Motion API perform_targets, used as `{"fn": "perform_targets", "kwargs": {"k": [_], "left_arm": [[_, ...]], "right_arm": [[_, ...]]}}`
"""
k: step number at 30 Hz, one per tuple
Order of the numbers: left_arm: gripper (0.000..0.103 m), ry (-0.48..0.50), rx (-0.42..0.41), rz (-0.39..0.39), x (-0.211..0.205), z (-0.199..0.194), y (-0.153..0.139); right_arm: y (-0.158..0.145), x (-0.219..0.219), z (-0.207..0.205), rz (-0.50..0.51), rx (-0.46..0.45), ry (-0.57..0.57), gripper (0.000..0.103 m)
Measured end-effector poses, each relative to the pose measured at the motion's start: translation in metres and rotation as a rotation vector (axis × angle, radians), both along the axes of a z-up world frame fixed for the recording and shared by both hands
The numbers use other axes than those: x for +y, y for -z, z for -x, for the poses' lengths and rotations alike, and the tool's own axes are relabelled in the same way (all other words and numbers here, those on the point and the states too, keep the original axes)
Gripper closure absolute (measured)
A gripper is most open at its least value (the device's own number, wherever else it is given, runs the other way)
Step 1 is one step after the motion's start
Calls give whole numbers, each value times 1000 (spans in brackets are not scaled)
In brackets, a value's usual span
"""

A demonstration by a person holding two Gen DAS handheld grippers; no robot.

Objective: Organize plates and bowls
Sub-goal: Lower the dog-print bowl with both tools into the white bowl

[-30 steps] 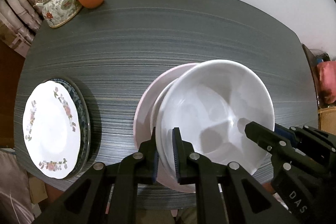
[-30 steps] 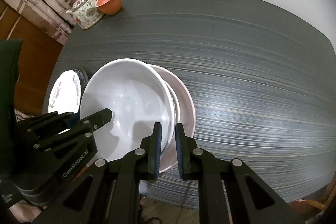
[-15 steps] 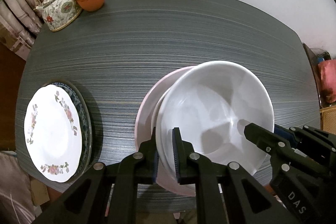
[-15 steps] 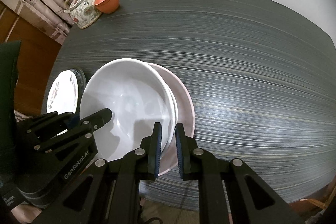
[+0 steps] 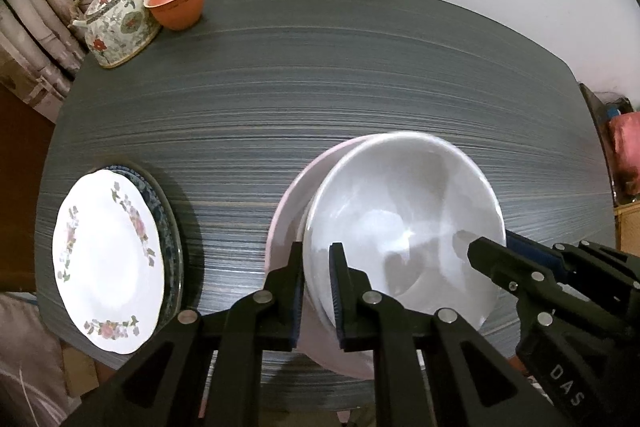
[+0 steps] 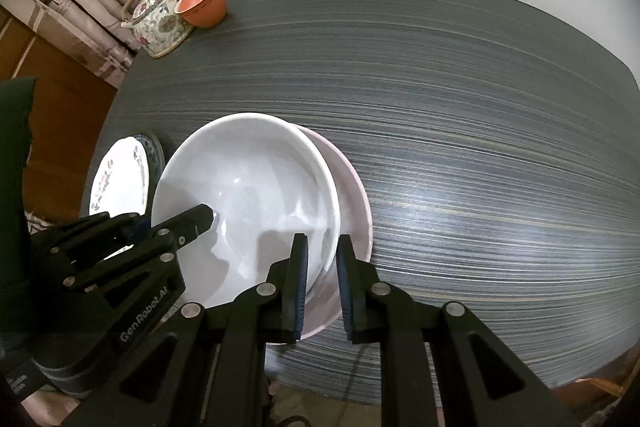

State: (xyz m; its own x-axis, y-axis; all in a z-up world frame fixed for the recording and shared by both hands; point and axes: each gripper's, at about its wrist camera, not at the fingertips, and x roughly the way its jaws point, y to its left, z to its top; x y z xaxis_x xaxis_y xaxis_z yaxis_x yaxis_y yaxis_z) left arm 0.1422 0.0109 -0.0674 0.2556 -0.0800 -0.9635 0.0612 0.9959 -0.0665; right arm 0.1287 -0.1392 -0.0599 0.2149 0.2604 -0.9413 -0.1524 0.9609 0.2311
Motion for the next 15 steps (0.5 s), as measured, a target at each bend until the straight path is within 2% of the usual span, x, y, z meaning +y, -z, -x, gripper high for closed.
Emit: {"fn": "perform_targets", "kwargs": {"k": [11,15], "left_arm": [[91,15,-56,-12,-3,7,-15],[91,18,-82,-15,-3,11,-25]], "right_arm": [[-4,-1,-2,-13,-8,9,87],[-8,-4,-1,-24,-22,14,83]]}}
